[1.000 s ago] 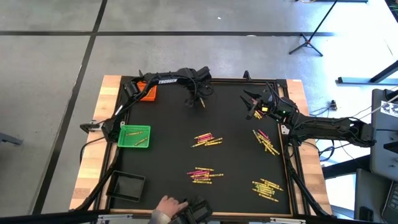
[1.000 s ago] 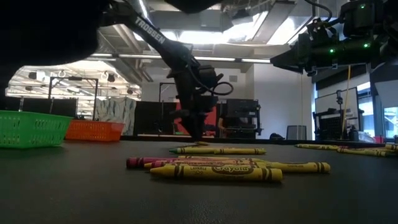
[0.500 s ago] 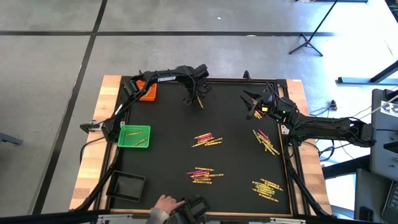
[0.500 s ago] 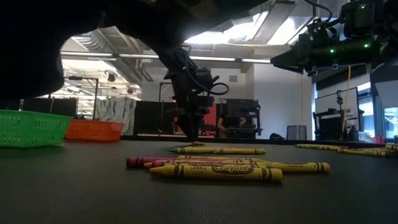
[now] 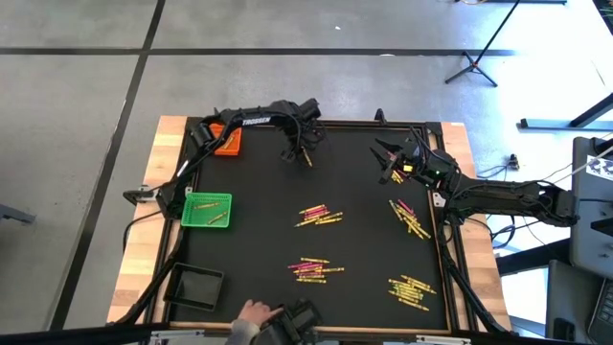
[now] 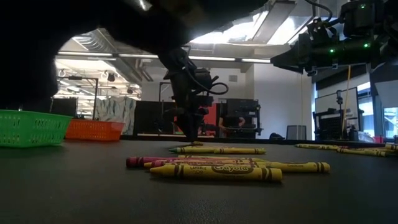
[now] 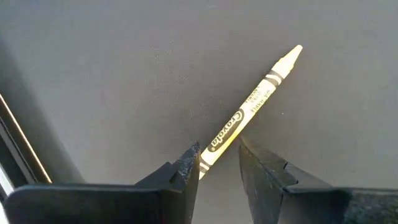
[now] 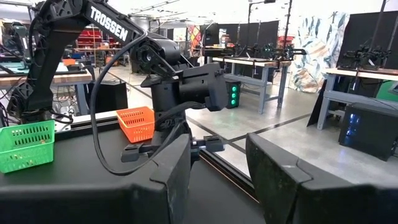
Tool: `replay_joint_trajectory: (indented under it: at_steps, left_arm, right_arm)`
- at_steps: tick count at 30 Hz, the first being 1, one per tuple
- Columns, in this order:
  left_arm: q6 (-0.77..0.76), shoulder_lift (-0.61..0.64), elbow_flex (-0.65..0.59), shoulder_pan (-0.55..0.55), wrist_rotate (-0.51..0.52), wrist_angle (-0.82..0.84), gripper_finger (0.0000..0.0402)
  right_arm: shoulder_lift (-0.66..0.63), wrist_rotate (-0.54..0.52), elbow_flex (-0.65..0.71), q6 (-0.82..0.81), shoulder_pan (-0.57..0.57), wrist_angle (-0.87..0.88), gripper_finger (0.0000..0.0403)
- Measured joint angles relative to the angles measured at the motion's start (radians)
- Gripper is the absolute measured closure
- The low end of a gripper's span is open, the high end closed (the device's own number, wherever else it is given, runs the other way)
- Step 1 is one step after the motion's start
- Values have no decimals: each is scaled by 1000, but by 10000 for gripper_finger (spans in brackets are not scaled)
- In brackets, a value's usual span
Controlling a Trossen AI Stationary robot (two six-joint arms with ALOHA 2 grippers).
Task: Sort crayons
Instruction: Put the yellow crayon into the green bin
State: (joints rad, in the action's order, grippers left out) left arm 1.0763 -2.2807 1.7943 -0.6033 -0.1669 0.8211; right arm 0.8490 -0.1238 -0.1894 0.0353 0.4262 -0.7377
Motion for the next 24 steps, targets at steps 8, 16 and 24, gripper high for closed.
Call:
replay_joint_trajectory:
  at_steps: [8, 16, 24]
  left_arm:
    - [-126, -7, 0, -32, -37, 37, 305]
    - [-210, -7, -4, -12, 37, 87, 306]
    - [-301, -6, -4, 39, 99, 111, 313]
  right_arm:
    - [0, 0, 0, 0, 0, -2, 249]
    - [0, 0, 0, 0, 0, -5, 249]
    - [0, 0, 0, 0, 0, -5, 249]
